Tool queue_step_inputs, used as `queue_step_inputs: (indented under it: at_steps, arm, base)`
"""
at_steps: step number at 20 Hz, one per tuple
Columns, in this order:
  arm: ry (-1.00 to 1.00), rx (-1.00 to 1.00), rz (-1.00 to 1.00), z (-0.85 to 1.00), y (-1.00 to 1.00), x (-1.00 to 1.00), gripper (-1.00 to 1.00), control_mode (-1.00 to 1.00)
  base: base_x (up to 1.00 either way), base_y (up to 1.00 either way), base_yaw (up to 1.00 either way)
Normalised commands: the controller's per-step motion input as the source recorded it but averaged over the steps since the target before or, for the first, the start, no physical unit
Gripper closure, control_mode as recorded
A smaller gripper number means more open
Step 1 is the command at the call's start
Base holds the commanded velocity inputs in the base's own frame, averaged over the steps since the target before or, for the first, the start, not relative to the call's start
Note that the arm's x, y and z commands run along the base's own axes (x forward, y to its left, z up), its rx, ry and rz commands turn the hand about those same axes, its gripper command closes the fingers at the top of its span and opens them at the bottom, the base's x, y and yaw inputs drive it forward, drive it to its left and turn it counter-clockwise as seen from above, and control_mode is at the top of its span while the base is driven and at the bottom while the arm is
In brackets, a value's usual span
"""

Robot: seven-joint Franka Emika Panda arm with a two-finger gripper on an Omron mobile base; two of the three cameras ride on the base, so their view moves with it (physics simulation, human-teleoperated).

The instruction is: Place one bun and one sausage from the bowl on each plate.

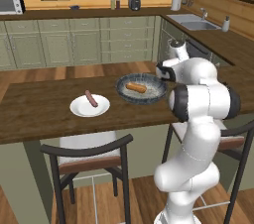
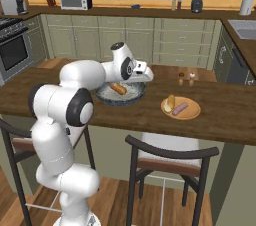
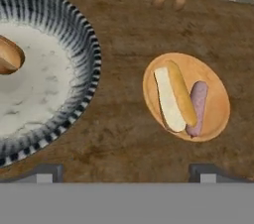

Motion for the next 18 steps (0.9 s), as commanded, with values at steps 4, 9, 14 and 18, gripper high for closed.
queue_step_inputs:
  at_steps: [4,9,14,18]
  arm:
    - [0.29,0.00,0.48,0.24,1.00,-0.01,-1.00,-1.00]
    - [0.31,0.16,0.52,0.13,1.00,0.29,-1.00,-1.00]
    - [0.10,-0.01,0.30,-0.46,0.65,0.70,-1.00,-1.00]
    - [-0.03,-0.03,0.00,-0.21,0.00,0.37,-1.00,-1.00]
  base:
    - [0.00,0.00,0.00]
    - [0.00,0.00,0.00]
    - [0.00,0.00,0.00]
    - [0.00,0.00,0.00]
